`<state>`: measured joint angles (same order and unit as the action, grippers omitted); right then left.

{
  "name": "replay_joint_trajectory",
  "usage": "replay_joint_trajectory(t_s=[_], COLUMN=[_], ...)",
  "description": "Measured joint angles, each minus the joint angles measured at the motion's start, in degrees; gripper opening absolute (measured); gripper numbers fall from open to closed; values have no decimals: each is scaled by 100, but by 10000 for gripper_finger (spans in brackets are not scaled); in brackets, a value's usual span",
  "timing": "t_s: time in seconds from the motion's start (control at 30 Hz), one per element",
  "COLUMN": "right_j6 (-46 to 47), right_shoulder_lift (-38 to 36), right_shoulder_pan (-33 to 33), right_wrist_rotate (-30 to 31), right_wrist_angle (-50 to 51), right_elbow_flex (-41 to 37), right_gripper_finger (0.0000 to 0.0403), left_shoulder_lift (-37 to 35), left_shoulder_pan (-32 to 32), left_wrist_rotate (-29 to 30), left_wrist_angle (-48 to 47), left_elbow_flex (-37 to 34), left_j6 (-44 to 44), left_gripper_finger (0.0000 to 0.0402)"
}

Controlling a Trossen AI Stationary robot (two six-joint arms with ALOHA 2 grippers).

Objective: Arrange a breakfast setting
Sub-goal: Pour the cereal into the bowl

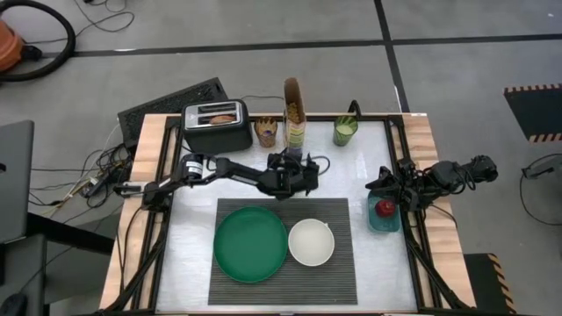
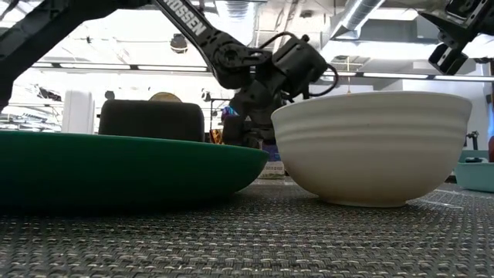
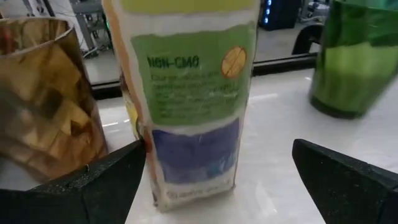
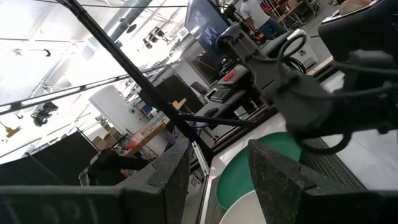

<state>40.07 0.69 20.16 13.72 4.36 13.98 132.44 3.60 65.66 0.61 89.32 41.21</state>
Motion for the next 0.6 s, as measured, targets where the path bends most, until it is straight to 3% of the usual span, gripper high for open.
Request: replay_joint_trajectory(t_s=[0.23,0.6], right_j6=[0,44], right_shoulder_lift=[0,0], right_shoulder_pan=[-4,-6], right_wrist_rotate=[9,70], right_wrist_angle=[47,44], right_elbow_flex=[0,-2], right_gripper_finger=[189,189], left_shoulder_lift=[329,343], left_shoulder_pan=[197,18], left_wrist_rotate=[-184,258], left_wrist_angle=[991,954], left_elbow_flex=[13,4], left_j6=[-730,-1073], left_gripper_finger=[394,393])
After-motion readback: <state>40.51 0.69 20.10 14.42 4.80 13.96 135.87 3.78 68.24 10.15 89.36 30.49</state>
